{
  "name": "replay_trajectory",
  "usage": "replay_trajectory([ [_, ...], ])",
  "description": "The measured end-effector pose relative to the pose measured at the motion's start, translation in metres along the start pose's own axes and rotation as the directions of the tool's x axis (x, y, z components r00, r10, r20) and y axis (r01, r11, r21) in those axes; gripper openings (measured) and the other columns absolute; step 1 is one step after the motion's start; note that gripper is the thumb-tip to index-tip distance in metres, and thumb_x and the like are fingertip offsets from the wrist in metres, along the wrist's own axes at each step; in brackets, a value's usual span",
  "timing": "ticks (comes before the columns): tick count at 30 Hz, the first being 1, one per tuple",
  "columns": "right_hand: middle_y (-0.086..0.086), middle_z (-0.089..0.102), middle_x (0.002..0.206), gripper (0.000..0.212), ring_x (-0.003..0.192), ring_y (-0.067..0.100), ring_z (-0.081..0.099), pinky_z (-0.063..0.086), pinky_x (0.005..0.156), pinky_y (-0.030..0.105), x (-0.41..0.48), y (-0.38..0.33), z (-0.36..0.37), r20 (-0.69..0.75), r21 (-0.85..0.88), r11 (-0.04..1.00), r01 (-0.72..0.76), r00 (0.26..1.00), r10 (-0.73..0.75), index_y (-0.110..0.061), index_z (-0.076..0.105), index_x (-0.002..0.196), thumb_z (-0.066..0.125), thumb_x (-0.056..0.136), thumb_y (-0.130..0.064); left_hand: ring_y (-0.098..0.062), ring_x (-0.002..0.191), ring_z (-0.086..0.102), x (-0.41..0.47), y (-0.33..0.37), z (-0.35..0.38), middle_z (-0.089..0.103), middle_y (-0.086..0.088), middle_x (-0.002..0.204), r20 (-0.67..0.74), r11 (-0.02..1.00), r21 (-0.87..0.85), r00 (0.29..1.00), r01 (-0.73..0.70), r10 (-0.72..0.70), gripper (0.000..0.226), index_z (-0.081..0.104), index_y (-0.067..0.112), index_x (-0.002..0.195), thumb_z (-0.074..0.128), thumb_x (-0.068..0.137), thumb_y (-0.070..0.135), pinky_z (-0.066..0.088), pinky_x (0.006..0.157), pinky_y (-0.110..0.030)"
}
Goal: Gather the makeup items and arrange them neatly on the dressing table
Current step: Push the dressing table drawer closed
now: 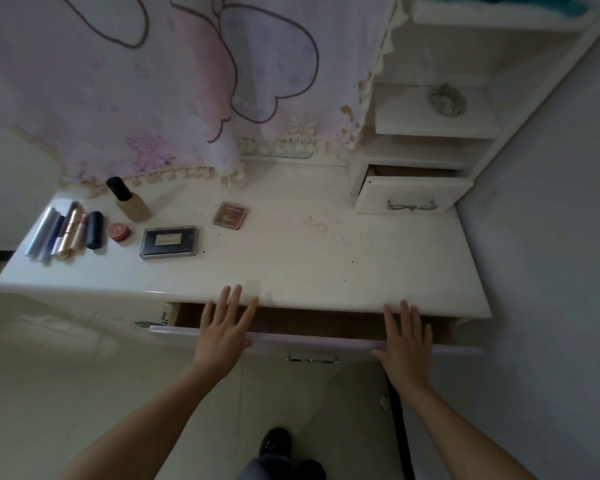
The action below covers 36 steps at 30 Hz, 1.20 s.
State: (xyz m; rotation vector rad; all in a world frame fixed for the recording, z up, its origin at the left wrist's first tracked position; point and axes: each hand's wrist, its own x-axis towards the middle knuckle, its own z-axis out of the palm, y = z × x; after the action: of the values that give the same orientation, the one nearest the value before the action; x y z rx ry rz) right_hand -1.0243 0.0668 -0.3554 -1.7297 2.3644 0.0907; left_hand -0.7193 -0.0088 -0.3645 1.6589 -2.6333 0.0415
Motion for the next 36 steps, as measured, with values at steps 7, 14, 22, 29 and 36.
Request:
replay_trajectory([
  [7,0.013,0.001,0.156,0.089,0.145,0.030,0.004,0.008,0.116,0.048,0.031,0.005,-0.005,0.022,-0.028,0.999,0.019,1.000,-0.018,-0.018,0.006,0.147,0.064,0.081,-0.036,-0.020,0.131,-0.040,0.022,0.001,-0.001,-0.003,-0.011,0.147,0.158,0.998,0.008,0.985,0.067,-0.067,0.105,0.002,0.021,0.143,0.075,0.069,0.039,0.003,0.108,-0.048],
  [14,0.030,0.063,0.111,0.091,0.097,0.044,0.064,0.051,0.079,0.055,0.043,0.007,0.000,0.018,-0.176,0.980,0.092,0.996,-0.090,0.000,0.066,0.108,0.095,0.025,-0.027,-0.033,0.107,0.062,0.028,0.001,0.004,0.065,-0.012,0.118,0.217,1.000,0.005,0.976,-0.002,0.001,0.105,0.044,0.017,0.120,0.092,0.029,0.038,0.053,0.077,-0.049],
  [22,0.012,0.056,0.062,0.061,0.053,0.029,0.055,0.048,0.050,0.029,0.052,-0.005,-0.019,-0.017,-0.129,0.981,0.147,0.989,-0.150,-0.009,0.058,0.063,0.092,0.014,-0.022,-0.036,0.094,0.067,0.037,0.015,0.003,0.071,-0.015,0.102,0.123,0.993,-0.083,0.990,0.080,-0.070,0.083,0.047,0.015,0.103,0.092,0.033,0.011,0.028,0.090,-0.045],
  [29,0.015,0.057,0.065,0.079,0.053,0.029,0.055,0.048,0.050,0.029,0.051,0.000,-0.014,0.000,-0.112,0.980,0.163,0.986,-0.165,-0.010,0.039,0.077,0.092,0.019,-0.020,-0.028,0.098,0.067,0.035,0.012,0.011,0.070,-0.007,0.108,0.132,0.994,0.003,0.985,0.109,-0.109,0.071,0.066,0.019,0.104,0.091,0.037,0.016,0.009,0.111,-0.040],
  [36,0.017,0.054,0.058,0.050,0.050,0.030,0.053,0.049,0.051,0.032,0.056,-0.008,-0.009,0.031,-0.200,0.972,0.122,0.993,-0.118,-0.003,0.055,0.059,0.088,0.022,-0.004,-0.032,0.124,0.049,0.036,0.016,-0.004,0.051,-0.014,0.135,0.231,0.988,-0.036,0.963,0.153,-0.141,0.071,0.053,0.016,0.124,0.084,0.061,0.017,0.032,0.104,-0.047],
])
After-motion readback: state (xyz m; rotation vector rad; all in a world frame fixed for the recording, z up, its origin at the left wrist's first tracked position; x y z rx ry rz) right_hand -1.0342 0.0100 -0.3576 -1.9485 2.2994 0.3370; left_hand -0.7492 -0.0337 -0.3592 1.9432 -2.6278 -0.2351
